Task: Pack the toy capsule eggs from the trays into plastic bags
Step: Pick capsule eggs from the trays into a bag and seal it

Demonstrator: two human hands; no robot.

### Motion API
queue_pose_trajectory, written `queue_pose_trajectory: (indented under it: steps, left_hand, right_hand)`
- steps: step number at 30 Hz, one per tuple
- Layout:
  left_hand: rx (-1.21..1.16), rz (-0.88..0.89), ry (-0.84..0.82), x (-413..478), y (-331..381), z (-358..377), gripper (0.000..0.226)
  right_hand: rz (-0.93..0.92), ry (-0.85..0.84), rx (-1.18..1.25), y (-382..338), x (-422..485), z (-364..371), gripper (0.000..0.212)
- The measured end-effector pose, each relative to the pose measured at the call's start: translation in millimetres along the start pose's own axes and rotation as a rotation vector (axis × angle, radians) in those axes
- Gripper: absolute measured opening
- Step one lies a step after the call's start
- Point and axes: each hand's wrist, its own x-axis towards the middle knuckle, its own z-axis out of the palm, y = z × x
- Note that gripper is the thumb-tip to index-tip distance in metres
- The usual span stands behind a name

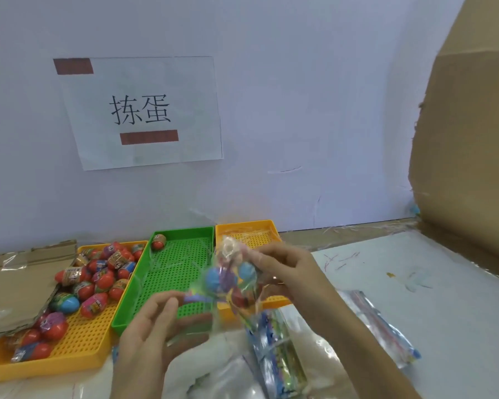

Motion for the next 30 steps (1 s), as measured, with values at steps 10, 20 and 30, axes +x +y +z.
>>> queue_pose_trajectory:
  steps: [10,20,30]
  left_hand:
    - [0.124,-0.069,-0.123,-4,-10,3,0.022]
    - [0.264,-0.064,-0.298,-9,-7,15,0.020]
    - [1.237,0.251,-0.640,-5,7,-2,0.041]
  right_hand:
    - [0.101,0.395,0.371,-36,74,-162,0.025]
    - [0.174,0.360,0.082,-2,56,-148,0.026]
    - [-0.172,-0.181,-0.308,2,13,12,0.018]
